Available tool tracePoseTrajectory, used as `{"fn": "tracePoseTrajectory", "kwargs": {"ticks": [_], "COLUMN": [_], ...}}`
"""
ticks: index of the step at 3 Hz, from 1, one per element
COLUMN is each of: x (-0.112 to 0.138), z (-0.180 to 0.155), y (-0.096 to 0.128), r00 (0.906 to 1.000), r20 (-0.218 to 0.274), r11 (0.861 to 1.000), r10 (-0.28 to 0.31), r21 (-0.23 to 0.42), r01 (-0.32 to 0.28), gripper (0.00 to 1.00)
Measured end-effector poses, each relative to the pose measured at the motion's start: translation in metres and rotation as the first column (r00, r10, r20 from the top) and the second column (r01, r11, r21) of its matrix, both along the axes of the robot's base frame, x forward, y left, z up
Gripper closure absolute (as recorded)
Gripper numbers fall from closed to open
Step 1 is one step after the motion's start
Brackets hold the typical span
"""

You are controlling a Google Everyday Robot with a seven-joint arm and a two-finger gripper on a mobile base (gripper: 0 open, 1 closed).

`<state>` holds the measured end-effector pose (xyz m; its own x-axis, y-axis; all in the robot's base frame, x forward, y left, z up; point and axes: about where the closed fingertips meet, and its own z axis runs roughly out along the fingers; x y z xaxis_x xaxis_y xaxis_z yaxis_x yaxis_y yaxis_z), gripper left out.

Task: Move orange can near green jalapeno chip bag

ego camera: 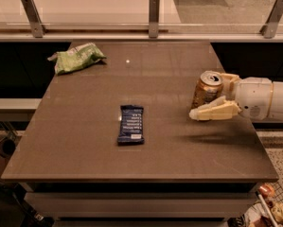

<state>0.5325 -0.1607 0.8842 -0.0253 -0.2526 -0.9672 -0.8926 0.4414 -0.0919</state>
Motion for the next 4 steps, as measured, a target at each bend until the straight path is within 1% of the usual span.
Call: {"fn": "tracePoseTrajectory", "kwargs": {"ticks": [3, 4], "x": [0.0002, 0.0003], "z": [0.0010, 0.0013], "y": [0.0072, 0.0096], "r00": [0.9999, 0.9999], "r20": [0.001, 0.001], "r11": [1.000, 1.000], "r10": [0.013, 0.017], "r21": [0.000, 0.001], "r01": [-0.013, -0.017], "gripper": [0.86, 1.00]}}
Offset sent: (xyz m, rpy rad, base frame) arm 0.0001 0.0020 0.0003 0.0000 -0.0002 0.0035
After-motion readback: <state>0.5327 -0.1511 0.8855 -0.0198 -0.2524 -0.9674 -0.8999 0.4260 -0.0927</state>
